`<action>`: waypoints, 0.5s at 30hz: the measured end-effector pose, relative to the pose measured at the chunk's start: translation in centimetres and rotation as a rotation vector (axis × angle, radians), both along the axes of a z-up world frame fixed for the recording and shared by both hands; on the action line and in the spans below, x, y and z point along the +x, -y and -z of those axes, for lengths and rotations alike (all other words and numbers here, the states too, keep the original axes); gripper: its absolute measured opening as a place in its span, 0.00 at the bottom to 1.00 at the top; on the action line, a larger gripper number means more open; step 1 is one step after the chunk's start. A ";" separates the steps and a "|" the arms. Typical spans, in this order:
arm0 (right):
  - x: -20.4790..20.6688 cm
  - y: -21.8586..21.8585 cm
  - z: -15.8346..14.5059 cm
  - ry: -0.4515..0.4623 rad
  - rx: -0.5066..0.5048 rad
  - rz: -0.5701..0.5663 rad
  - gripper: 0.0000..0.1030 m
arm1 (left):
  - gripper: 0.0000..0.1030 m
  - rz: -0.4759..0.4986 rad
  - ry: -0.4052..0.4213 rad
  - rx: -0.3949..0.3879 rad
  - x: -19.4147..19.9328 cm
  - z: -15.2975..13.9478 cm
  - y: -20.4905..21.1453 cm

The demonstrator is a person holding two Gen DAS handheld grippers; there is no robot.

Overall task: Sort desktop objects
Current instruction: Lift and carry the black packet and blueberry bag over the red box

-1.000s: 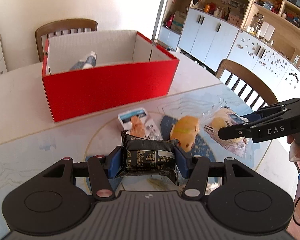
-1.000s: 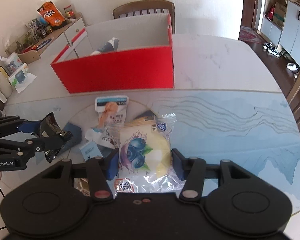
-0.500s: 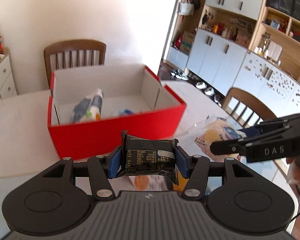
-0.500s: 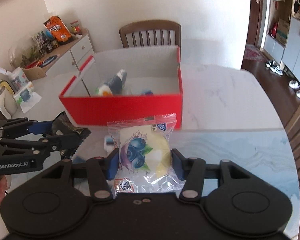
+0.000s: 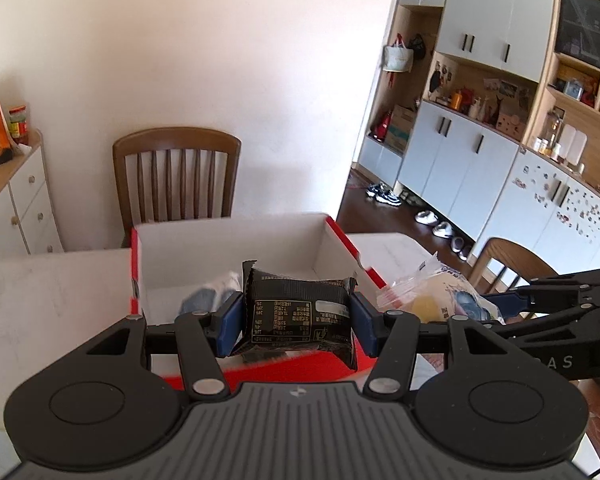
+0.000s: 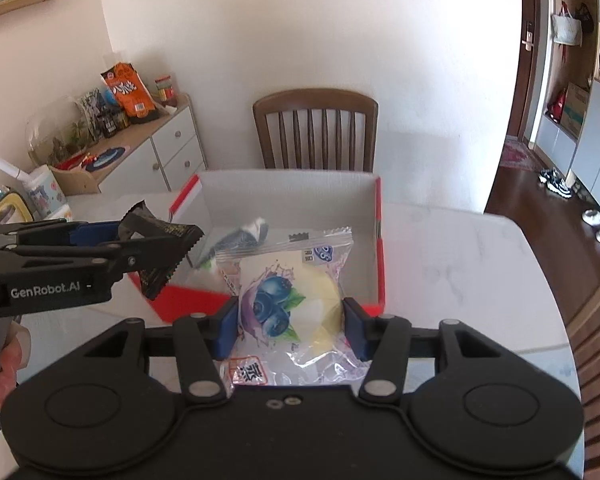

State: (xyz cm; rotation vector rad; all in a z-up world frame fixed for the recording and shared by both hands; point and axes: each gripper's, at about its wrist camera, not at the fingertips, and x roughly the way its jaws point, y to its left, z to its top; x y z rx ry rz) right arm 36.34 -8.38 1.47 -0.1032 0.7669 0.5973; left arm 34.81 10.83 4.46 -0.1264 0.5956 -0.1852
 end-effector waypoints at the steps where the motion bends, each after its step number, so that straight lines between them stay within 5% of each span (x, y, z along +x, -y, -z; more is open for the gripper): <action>1: 0.3 -0.2 -0.2 0.004 0.002 0.001 0.51 | 0.54 -0.007 0.001 0.001 0.4 -0.2 -0.2; 15: 5.1 -3.5 -0.2 0.022 -0.024 0.010 0.51 | 0.54 -0.047 -0.027 0.087 7.3 -1.1 -2.2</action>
